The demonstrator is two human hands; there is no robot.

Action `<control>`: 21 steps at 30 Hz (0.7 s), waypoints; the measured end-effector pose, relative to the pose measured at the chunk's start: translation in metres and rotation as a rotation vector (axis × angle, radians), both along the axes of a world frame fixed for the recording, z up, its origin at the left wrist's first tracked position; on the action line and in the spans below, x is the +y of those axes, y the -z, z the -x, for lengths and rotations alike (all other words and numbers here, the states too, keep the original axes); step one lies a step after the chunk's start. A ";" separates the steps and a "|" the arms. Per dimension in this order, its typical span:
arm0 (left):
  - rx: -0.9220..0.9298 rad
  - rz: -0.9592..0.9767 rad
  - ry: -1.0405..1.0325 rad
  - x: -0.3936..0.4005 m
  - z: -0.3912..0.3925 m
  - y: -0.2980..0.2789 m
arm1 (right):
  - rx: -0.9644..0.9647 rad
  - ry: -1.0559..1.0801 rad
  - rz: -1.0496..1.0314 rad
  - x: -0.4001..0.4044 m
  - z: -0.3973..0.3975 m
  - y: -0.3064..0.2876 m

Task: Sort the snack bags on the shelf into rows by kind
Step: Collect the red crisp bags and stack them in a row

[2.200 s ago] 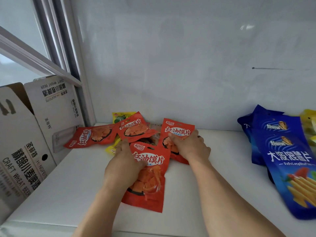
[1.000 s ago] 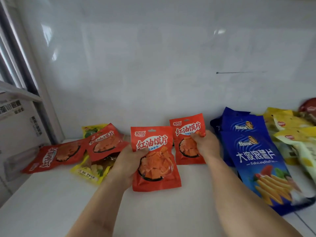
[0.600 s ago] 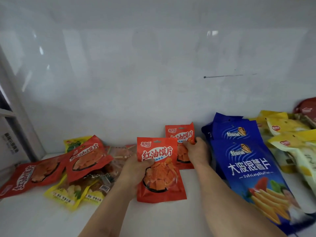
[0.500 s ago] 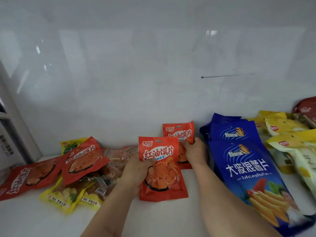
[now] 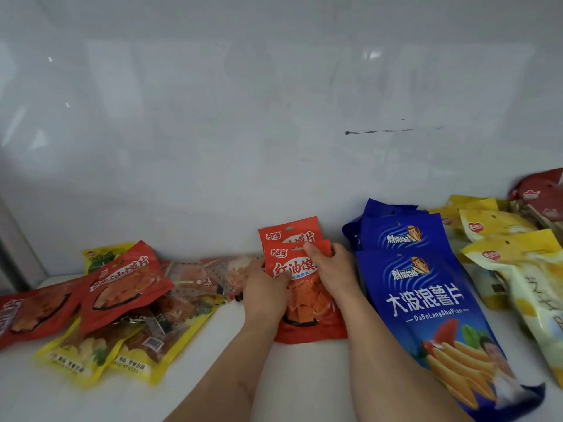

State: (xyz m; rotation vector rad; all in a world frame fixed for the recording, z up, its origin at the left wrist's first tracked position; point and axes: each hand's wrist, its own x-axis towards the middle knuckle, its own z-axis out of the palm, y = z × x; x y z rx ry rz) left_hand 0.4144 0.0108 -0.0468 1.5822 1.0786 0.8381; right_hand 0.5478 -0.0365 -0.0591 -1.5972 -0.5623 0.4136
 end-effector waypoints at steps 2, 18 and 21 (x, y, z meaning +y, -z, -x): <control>0.022 -0.019 -0.021 -0.001 -0.002 0.000 | -0.032 0.007 0.010 0.000 0.001 0.002; 0.246 -0.122 0.010 -0.001 0.007 -0.010 | -0.375 0.122 0.460 0.009 0.010 -0.006; 0.346 -0.209 0.010 0.000 0.017 -0.015 | -0.473 0.157 0.556 0.012 0.014 -0.014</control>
